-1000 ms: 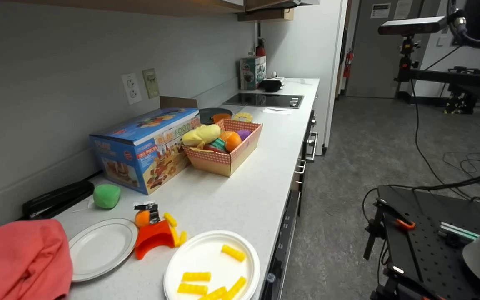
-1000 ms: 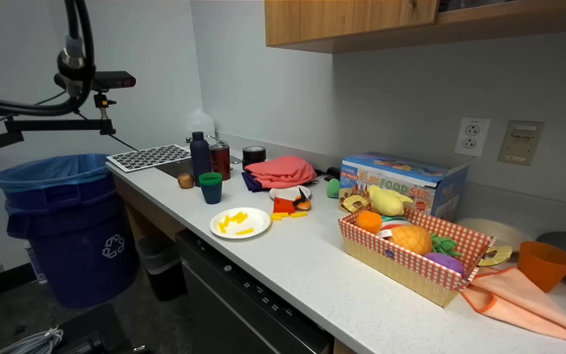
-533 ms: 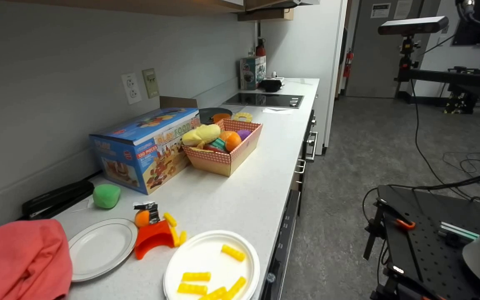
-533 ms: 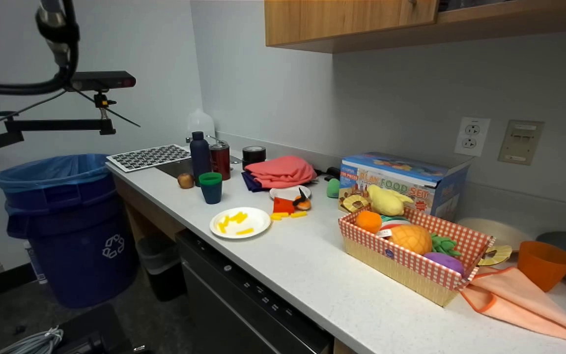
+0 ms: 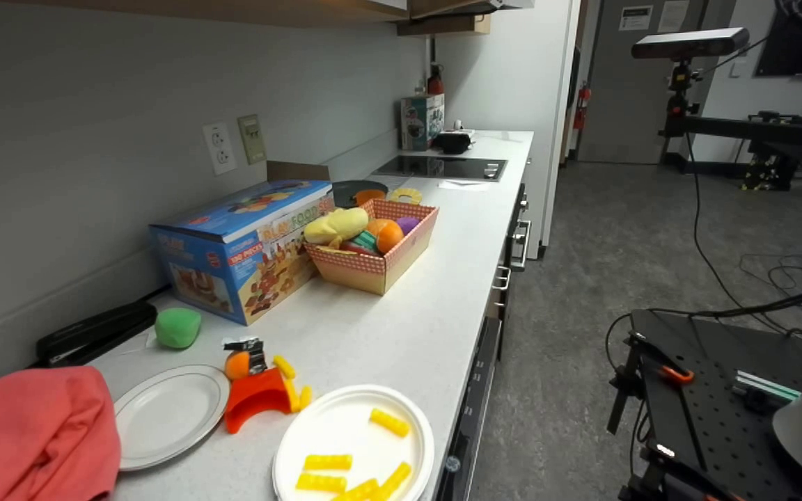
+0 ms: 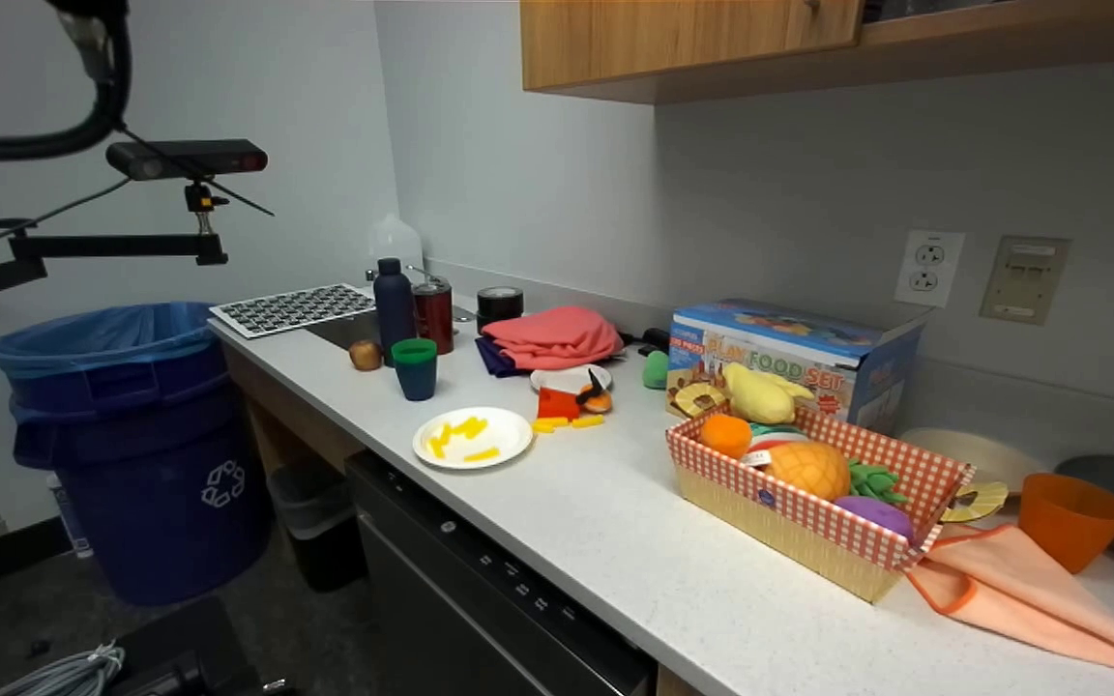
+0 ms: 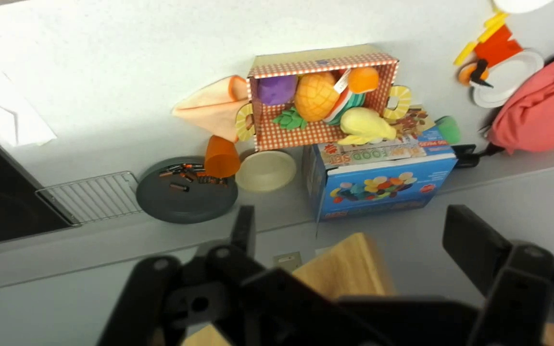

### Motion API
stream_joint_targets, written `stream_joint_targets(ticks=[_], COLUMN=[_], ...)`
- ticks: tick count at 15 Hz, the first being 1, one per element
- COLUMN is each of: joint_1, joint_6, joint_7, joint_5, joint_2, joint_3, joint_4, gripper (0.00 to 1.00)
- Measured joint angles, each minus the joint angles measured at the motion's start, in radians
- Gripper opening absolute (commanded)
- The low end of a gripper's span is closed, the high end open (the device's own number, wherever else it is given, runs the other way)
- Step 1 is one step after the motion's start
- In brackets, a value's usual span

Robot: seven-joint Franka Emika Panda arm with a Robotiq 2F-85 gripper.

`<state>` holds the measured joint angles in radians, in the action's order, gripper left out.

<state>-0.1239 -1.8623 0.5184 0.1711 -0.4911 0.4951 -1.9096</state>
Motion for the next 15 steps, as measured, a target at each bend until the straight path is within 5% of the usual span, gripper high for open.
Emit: stream_joint_targets(ticks=[8,15], joint_1=[0.002,0.002], joint_6=[0.019,0.004], joint_7=[-0.096,-0.194], joint_5=[-0.152,-0.236], joint_2=[0.034,0.049], joint_3=[-0.223,-0.298], joint_4=[-0.012,-0.012], gripper=[1.00,1.00])
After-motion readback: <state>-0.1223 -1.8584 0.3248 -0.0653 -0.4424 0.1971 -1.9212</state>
